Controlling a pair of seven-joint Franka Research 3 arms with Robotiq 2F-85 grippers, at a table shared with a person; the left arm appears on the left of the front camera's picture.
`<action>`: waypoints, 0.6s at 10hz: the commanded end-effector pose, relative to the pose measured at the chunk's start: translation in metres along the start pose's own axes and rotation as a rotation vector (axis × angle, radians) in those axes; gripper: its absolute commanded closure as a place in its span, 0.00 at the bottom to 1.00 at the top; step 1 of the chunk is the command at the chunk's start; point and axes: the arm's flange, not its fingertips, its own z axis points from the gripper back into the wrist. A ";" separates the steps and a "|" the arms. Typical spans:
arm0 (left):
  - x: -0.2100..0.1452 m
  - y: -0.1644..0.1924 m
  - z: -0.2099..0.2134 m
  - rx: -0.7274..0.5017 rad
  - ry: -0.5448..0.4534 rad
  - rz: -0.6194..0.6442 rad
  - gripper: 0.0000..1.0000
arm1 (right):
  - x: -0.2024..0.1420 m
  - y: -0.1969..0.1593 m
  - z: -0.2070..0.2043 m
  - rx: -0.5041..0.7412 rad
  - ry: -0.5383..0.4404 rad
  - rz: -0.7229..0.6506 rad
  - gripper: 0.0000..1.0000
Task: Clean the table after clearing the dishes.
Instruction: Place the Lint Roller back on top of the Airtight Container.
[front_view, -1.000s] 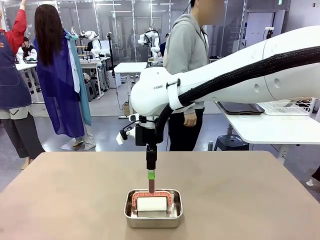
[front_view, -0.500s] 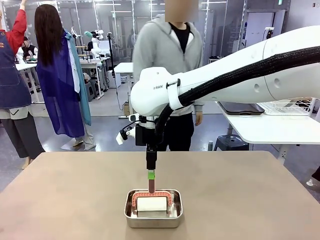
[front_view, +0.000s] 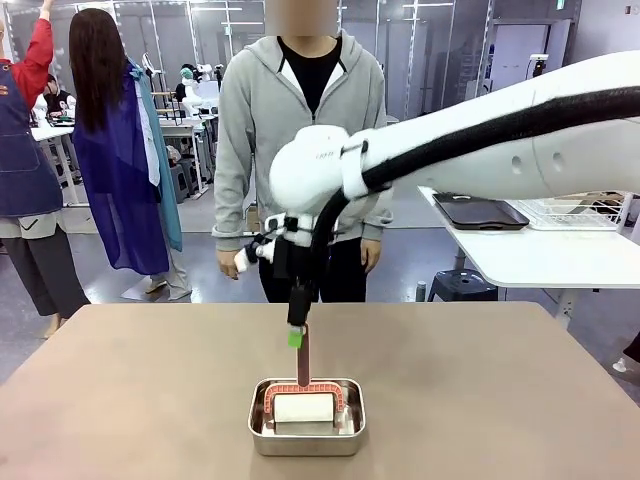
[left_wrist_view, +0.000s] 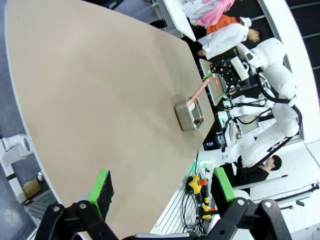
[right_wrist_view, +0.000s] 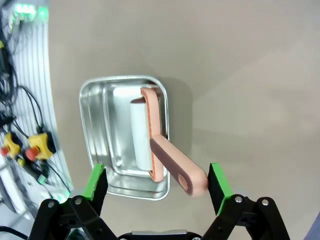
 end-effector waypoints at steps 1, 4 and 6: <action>-0.004 -0.004 0.001 0.005 0.010 0.001 0.00 | -0.028 -0.018 0.039 0.046 -0.303 -0.211 0.00; -0.004 -0.004 0.001 0.005 0.010 0.001 0.00 | -0.146 -0.046 0.072 0.227 -0.614 -0.517 0.00; -0.004 -0.004 0.001 0.005 0.010 0.001 0.00 | -0.237 -0.058 0.070 0.445 -0.738 -0.620 0.00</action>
